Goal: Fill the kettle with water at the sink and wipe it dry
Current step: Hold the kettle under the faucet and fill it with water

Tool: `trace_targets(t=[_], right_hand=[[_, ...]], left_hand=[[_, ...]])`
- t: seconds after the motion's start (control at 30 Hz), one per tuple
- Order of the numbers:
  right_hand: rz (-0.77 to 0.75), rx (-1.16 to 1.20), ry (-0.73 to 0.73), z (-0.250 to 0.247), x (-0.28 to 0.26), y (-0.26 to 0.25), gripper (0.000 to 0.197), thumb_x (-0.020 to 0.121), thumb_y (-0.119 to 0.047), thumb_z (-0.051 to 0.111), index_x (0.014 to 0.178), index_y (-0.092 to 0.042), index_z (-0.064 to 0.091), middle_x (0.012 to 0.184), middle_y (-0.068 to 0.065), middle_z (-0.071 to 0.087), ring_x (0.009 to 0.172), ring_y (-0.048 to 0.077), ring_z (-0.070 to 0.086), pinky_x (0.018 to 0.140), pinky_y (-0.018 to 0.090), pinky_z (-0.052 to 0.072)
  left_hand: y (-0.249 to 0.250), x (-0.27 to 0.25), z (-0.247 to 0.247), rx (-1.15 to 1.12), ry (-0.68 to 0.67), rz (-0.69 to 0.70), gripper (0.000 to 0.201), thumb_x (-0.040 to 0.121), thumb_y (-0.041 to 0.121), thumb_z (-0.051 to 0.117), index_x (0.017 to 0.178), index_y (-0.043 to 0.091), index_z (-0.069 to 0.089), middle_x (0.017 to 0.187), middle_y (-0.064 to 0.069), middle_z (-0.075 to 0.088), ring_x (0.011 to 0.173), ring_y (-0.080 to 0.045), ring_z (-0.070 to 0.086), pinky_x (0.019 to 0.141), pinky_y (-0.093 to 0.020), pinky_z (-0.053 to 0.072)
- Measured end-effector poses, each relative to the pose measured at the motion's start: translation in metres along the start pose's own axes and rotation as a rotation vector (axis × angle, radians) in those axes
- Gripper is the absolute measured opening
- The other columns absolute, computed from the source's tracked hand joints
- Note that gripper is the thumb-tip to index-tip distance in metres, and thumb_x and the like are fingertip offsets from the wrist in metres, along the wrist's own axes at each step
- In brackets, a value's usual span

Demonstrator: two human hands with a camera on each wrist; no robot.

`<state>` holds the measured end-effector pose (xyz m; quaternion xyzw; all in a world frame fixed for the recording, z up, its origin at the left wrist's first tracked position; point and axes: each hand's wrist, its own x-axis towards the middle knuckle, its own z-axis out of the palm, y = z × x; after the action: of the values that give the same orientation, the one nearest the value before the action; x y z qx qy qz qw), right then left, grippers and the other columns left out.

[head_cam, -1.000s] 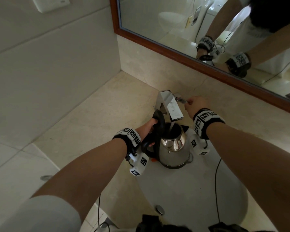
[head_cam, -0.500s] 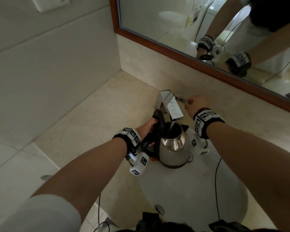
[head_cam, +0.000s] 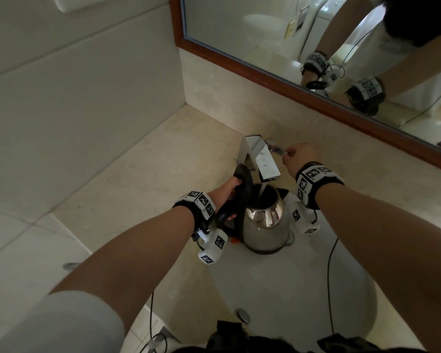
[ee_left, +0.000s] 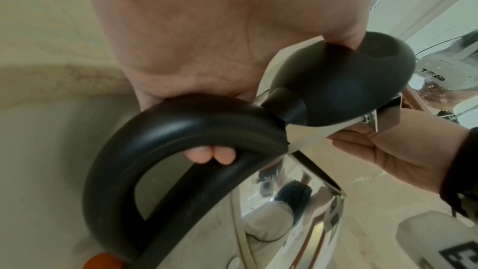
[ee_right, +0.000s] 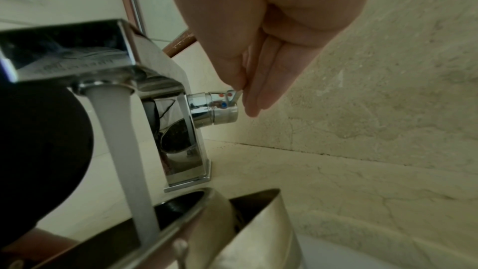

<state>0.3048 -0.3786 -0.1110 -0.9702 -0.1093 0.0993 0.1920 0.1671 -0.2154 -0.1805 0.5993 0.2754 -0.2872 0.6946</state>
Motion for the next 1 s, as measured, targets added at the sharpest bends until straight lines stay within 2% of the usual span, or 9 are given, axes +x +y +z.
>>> trace_targets(t=[0.1,0.2,0.3,0.43,0.63,0.83,1.0], right_hand=[[0.000,-0.037,-0.011,0.0006,0.0012,-0.0004,0.022,0.091,-0.015,0.052,0.095,-0.005,0.070,0.080,0.012,0.060,0.074,0.026,0.054,0.066,0.030,0.041],[-0.001,-0.029,-0.009,0.0008,0.0025,0.0003,0.021,0.089,-0.015,0.053,0.092,-0.005,0.071,0.078,0.011,0.059,0.074,0.028,0.056,0.066,0.031,0.044],[0.001,0.001,-0.002,0.0019,0.0024,0.0008,0.020,0.088,-0.014,0.054,0.091,-0.004,0.071,0.076,0.012,0.059,0.073,0.028,0.056,0.068,0.032,0.046],[0.006,-0.009,0.009,0.0022,0.0010,0.0007,0.020,0.089,-0.015,0.054,0.093,-0.006,0.071,0.076,0.009,0.058,0.073,0.026,0.053,0.066,0.028,0.040],[0.025,-0.003,0.004,0.0030,0.0018,0.0011,0.021,0.089,-0.016,0.054,0.099,-0.007,0.071,0.081,0.010,0.060,0.076,0.026,0.055,0.068,0.029,0.042],[0.011,-0.034,0.007,0.0026,0.0014,0.0009,0.021,0.089,-0.017,0.054,0.095,-0.006,0.071,0.079,0.010,0.059,0.075,0.027,0.055,0.066,0.029,0.041],[0.013,-0.038,-0.003,0.0025,0.0010,0.0006,0.022,0.090,-0.016,0.053,0.096,-0.005,0.070,0.081,0.013,0.062,0.074,0.027,0.055,0.065,0.029,0.040]], left_hand=[[0.0003,0.0002,0.0000,-0.001,0.017,0.005,0.059,0.078,0.063,0.041,0.101,0.012,0.059,0.096,-0.013,0.063,0.075,-0.028,0.062,0.064,-0.030,0.048],[0.0014,0.0004,0.0007,0.001,0.002,-0.007,0.060,0.079,0.064,0.040,0.102,0.013,0.058,0.096,-0.011,0.063,0.076,-0.026,0.061,0.064,-0.029,0.048],[0.0016,-0.0016,0.0021,-0.001,-0.003,-0.004,0.055,0.087,0.061,0.037,0.101,0.012,0.059,0.093,-0.009,0.062,0.074,-0.024,0.061,0.063,-0.029,0.047],[0.0024,-0.0035,0.0024,0.032,-0.003,0.008,0.068,0.066,0.066,0.041,0.102,0.010,0.059,0.091,-0.010,0.062,0.072,-0.026,0.061,0.062,-0.029,0.047],[0.0010,-0.0007,0.0005,0.043,0.000,0.019,0.073,0.063,0.066,0.040,0.104,0.009,0.058,0.094,-0.013,0.063,0.070,-0.028,0.062,0.064,-0.030,0.048],[0.0028,-0.0042,0.0009,0.040,0.001,0.010,0.067,0.063,0.066,0.040,0.100,0.014,0.060,0.101,-0.012,0.064,0.084,-0.032,0.063,0.076,-0.034,0.049],[0.0023,-0.0059,0.0009,0.037,0.004,0.015,0.073,0.057,0.069,0.044,0.101,0.014,0.061,0.098,-0.012,0.065,0.078,-0.030,0.064,0.072,-0.033,0.049]])
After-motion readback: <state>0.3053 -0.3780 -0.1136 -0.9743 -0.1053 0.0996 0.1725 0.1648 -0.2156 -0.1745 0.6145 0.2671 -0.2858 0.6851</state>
